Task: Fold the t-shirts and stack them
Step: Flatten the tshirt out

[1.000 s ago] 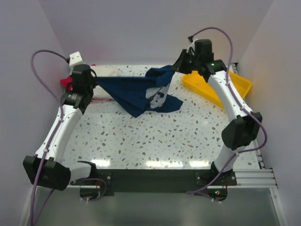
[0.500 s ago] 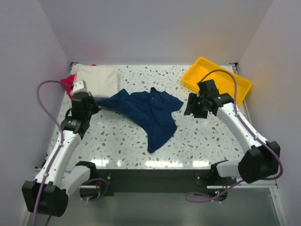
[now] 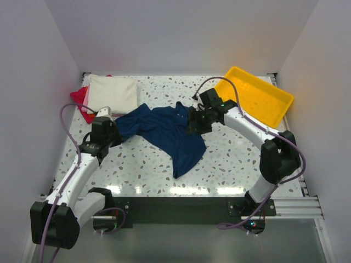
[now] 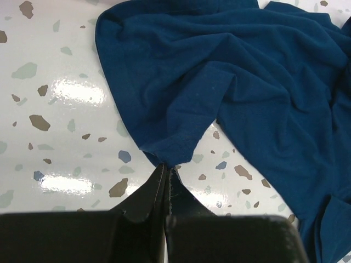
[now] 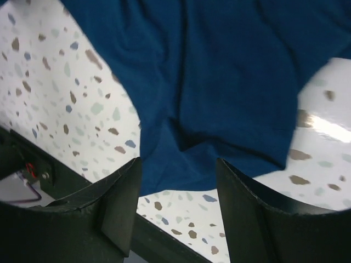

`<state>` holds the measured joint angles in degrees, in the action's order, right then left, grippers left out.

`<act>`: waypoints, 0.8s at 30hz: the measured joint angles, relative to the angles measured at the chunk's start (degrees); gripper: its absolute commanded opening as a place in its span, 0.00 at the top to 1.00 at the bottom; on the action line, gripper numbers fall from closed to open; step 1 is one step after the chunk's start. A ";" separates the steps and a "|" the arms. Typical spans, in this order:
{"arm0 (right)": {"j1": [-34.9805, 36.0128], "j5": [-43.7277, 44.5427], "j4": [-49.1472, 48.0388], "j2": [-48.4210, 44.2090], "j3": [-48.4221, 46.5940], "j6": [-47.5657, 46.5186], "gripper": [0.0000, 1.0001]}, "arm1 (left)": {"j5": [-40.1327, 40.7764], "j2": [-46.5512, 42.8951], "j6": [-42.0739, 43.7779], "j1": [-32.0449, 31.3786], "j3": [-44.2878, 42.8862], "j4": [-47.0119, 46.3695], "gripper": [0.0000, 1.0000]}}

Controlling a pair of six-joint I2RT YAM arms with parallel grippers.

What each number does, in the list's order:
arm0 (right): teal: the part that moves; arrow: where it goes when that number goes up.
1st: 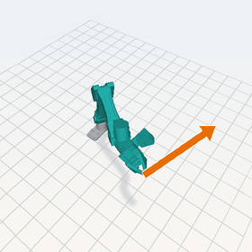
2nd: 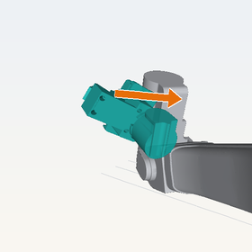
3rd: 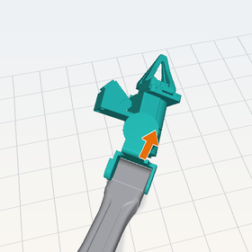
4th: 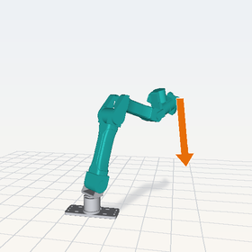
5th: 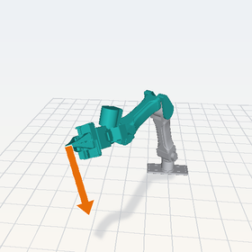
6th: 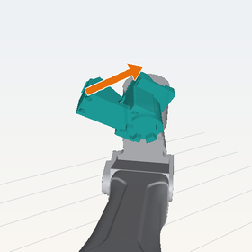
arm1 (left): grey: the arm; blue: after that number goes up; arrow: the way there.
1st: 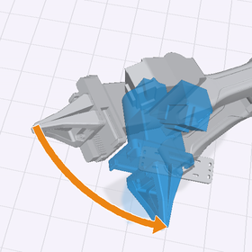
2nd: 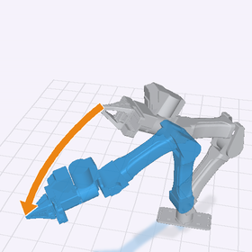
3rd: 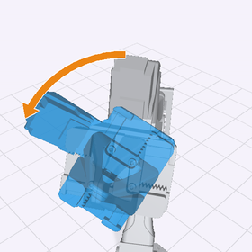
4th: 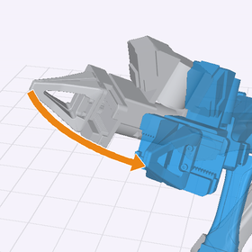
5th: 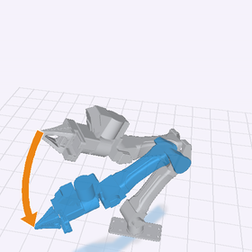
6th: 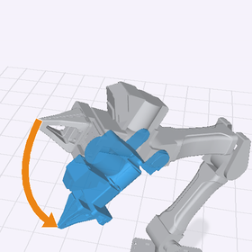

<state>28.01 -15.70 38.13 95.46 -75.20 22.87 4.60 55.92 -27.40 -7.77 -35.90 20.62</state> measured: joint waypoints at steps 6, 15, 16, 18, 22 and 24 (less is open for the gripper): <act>7.74 -2.95 -0.04 5.40 -0.59 -2.51 0.41 | -0.37 0.22 0.22 0.00 0.00 0.00 1.00; 13.62 0.87 -0.59 10.27 -0.28 -4.17 0.41 | -0.57 1.01 1.36 0.00 0.00 0.11 1.00; 13.60 1.95 -0.57 10.27 -0.26 -4.09 0.41 | -0.57 1.01 1.49 0.00 0.00 0.15 1.00; 13.46 3.87 -1.25 10.23 -0.26 -4.07 0.41 | -0.57 0.96 1.55 0.00 0.00 0.37 1.00; 13.16 5.68 -3.41 9.90 -0.09 -4.74 0.40 | -0.52 0.13 1.57 0.00 0.00 1.07 1.00; 13.11 5.64 -4.33 9.84 -0.09 -5.88 0.41 | -0.52 -0.35 1.57 0.00 0.00 1.29 1.00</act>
<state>41.12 -10.07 33.80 105.30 -75.29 16.99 4.08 55.57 -25.82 -7.77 -35.90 21.91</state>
